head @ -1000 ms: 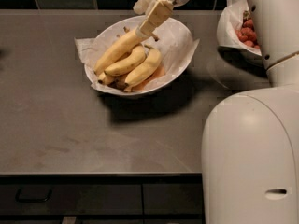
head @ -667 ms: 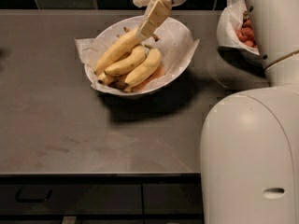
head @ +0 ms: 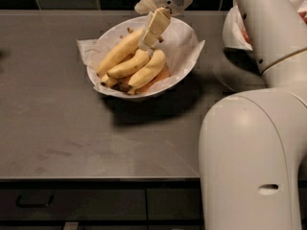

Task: Pick banana from white bowl

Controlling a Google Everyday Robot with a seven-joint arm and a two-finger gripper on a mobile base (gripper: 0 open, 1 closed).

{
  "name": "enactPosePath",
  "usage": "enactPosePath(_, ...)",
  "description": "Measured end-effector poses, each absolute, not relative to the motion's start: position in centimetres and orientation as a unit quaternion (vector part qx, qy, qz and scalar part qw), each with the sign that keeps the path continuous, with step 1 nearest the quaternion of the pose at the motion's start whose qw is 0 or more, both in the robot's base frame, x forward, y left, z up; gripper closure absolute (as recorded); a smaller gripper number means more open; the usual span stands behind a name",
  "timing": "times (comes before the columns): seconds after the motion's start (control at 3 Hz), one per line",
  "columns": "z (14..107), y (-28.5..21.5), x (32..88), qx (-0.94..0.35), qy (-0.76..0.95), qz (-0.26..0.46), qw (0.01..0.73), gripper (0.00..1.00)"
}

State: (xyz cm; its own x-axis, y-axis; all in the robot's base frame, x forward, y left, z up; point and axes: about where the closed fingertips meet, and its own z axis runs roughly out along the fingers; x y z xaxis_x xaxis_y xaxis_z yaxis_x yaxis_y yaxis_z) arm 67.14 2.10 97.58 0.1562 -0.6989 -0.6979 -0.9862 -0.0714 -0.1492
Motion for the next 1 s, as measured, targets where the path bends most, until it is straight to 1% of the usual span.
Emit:
enactPosePath(0.33, 96.2, 2.1, 67.6, -0.689, 0.615, 0.235, 0.303, 0.19)
enactPosePath(0.67, 95.0, 1.8, 67.7, -0.683, 0.624, 0.238, 0.297, 0.37)
enactPosePath(1.0, 94.2, 1.6, 67.6, -0.677, 0.631, 0.243, 0.291, 0.47)
